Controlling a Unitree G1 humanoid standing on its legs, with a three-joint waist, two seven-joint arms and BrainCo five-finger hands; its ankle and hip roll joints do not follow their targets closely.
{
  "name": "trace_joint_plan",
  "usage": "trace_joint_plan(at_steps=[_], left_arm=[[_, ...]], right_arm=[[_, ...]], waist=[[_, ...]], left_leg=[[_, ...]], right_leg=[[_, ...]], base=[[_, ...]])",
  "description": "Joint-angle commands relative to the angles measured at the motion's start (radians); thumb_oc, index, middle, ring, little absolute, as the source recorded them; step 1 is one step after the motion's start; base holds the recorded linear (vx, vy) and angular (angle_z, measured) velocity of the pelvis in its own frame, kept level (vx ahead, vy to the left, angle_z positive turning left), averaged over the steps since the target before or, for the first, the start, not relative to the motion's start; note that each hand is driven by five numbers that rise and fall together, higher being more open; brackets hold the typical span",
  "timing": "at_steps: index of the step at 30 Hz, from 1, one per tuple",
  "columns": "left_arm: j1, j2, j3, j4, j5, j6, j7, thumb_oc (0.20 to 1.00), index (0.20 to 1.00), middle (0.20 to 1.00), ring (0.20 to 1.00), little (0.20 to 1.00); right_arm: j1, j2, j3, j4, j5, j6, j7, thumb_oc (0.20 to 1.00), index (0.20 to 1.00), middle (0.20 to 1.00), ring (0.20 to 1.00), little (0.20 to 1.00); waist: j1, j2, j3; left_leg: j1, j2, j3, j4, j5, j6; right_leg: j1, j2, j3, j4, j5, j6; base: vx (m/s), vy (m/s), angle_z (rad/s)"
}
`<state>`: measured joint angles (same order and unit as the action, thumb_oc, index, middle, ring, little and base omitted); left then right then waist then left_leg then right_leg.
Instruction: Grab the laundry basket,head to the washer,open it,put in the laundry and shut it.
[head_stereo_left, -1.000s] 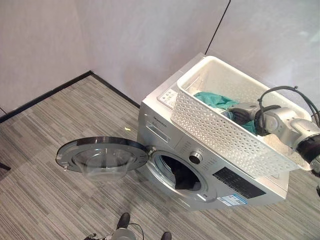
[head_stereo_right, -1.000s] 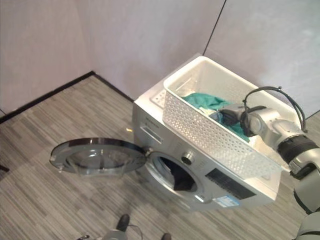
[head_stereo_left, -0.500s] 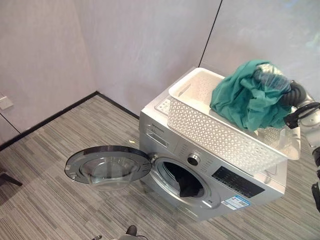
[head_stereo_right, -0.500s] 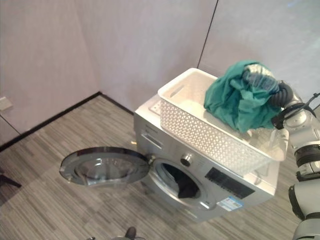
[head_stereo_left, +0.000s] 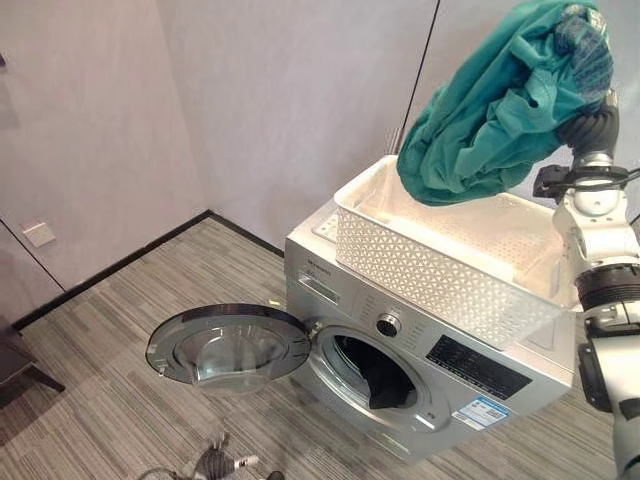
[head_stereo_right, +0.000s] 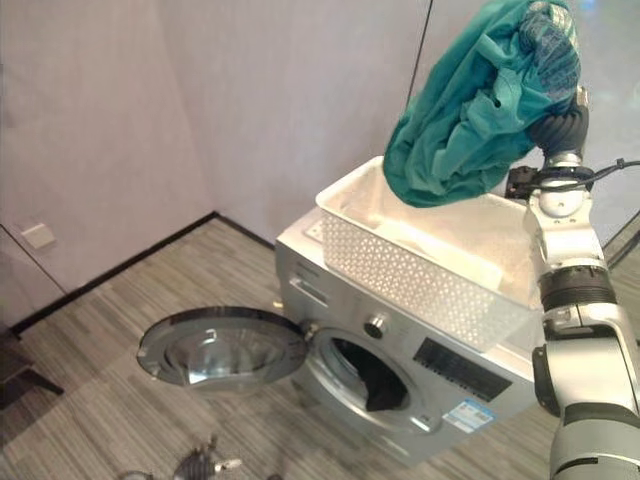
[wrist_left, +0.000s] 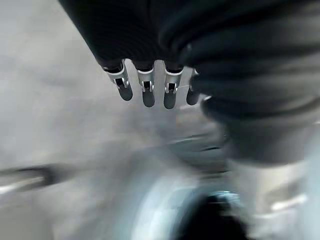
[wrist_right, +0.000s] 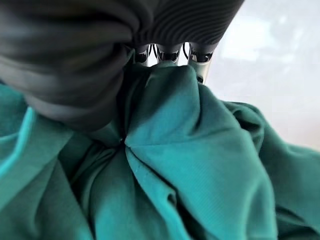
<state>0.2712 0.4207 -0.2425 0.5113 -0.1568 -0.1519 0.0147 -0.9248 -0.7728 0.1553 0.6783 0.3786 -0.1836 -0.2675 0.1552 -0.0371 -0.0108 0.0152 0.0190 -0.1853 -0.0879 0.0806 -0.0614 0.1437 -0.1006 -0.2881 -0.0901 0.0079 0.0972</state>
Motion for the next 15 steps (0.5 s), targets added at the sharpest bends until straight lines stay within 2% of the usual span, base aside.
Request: trace_joint_plan(at_steps=[1,4,5,6,7,8,9,11,12,13,15], left_arm=[[0.021,0.165,0.066,-0.112,-0.064,-0.019,-0.042,1.000,1.000,1.000,1.000,1.000],[0.078,0.285,0.170,-0.308,-0.134,-0.032,-0.075,1.000,1.000,1.000,1.000,1.000],[0.087,0.289,0.177,-0.317,-0.138,-0.028,-0.077,1.000,1.000,1.000,1.000,1.000],[0.106,0.378,0.252,-0.421,-0.194,-0.048,-0.096,1.000,1.000,1.000,1.000,1.000],[0.113,0.380,0.259,-0.427,-0.196,-0.045,-0.097,1.000,1.000,1.000,1.000,1.000],[0.115,0.430,0.305,-0.495,-0.216,-0.059,-0.101,1.000,1.000,1.000,1.000,1.000],[0.096,0.516,0.378,-0.574,-0.241,-0.088,-0.098,1.000,1.000,1.000,1.000,1.000],[0.100,0.535,0.402,-0.585,-0.250,-0.096,-0.091,1.000,1.000,1.000,1.000,1.000],[0.070,0.611,0.482,-0.636,-0.303,-0.123,-0.079,1.000,1.000,1.000,1.000,1.000],[0.072,0.612,0.486,-0.638,-0.304,-0.122,-0.080,1.000,1.000,1.000,1.000,1.000],[0.008,0.663,0.511,-0.651,-0.398,-0.142,-0.069,1.000,1.000,1.000,1.000,1.000]], right_arm=[[-0.127,-0.033,0.002,-0.009,0.043,-0.074,-0.045,0.200,0.200,0.200,0.200,0.200],[-0.132,-0.004,0.009,-0.048,0.062,-0.086,-0.044,0.200,0.200,0.200,0.200,0.200],[-0.131,-0.001,0.008,-0.048,0.063,-0.086,-0.044,0.200,0.200,0.200,0.200,0.200],[-0.130,0.004,0.025,-0.062,0.085,-0.089,-0.031,0.200,0.200,0.200,0.200,0.200],[-0.130,0.007,0.024,-0.062,0.086,-0.089,-0.030,0.200,0.200,0.200,0.200,0.200],[-0.128,0.015,0.035,-0.070,0.094,-0.089,-0.022,0.200,0.200,0.200,0.200,0.200],[-0.121,0.024,0.061,-0.107,0.122,-0.094,-0.002,0.200,0.200,0.200,0.200,0.200],[-0.117,0.026,0.066,-0.122,0.126,-0.094,0.001,0.200,0.200,0.200,0.200,0.200],[-0.109,0.030,0.088,-0.140,0.142,-0.099,0.013,0.200,0.200,0.200,0.200,0.200],[-0.110,0.031,0.087,-0.140,0.142,-0.099,0.013,0.200,0.200,0.200,0.200,0.200],[-0.127,0.041,0.119,-0.163,0.167,-0.100,0.025,0.200,0.200,0.200,0.200,0.200]], waist=[[0.018,-0.032,-0.050],[0.024,-0.025,-0.052],[0.021,-0.027,-0.052],[0.026,-0.025,-0.055],[0.024,-0.027,-0.055],[0.026,-0.029,-0.056],[0.028,-0.028,-0.059],[0.026,-0.032,-0.060],[0.031,-0.031,-0.061],[0.029,-0.033,-0.061],[0.025,-0.033,-0.064]], left_leg=[[0.000,-0.026,-0.006,0.017,-0.059,0.042],[0.005,-0.027,-0.011,0.016,-0.056,0.040],[0.006,-0.027,-0.011,0.016,-0.056,0.040],[0.008,-0.026,-0.015,0.013,-0.054,0.037],[0.009,-0.026,-0.015,0.014,-0.054,0.037],[0.011,-0.025,-0.017,0.013,-0.055,0.035],[0.016,-0.023,-0.019,0.015,-0.059,0.032],[0.012,-0.025,-0.021,0.014,-0.052,0.032],[0.019,-0.022,-0.022,0.014,-0.058,0.030],[0.016,-0.023,-0.022,0.013,-0.052,0.030],[0.016,-0.022,-0.022,0.012,-0.049,0.029]], right_leg=[[-0.042,-0.034,0.057,0.031,-0.008,0.014],[-0.037,-0.037,0.052,0.033,-0.008,0.013],[-0.036,-0.036,0.052,0.033,-0.008,0.013],[-0.032,-0.038,0.048,0.032,-0.008,0.014],[-0.032,-0.037,0.048,0.032,-0.008,0.014],[-0.027,-0.037,0.047,0.031,-0.009,0.013],[-0.022,-0.035,0.045,0.031,-0.014,0.012],[-0.025,-0.036,0.043,0.030,-0.009,0.013],[-0.019,-0.033,0.043,0.033,-0.015,0.009],[-0.022,-0.035,0.042,0.032,-0.011,0.010],[-0.022,-0.035,0.042,0.030,-0.008,0.009]], base=[[-0.01,0.013,0.04],[-0.01,0.007,0.02],[-0.02,0.003,0.05],[-0.01,-0.002,0.19],[-0.01,-0.004,0.16],[0.01,-0.018,0.13],[0.00,0.000,0.00],[0.00,-0.011,0.05],[0.00,-0.009,0.04],[0.00,0.000,0.00],[0.00,0.000,0.00]])
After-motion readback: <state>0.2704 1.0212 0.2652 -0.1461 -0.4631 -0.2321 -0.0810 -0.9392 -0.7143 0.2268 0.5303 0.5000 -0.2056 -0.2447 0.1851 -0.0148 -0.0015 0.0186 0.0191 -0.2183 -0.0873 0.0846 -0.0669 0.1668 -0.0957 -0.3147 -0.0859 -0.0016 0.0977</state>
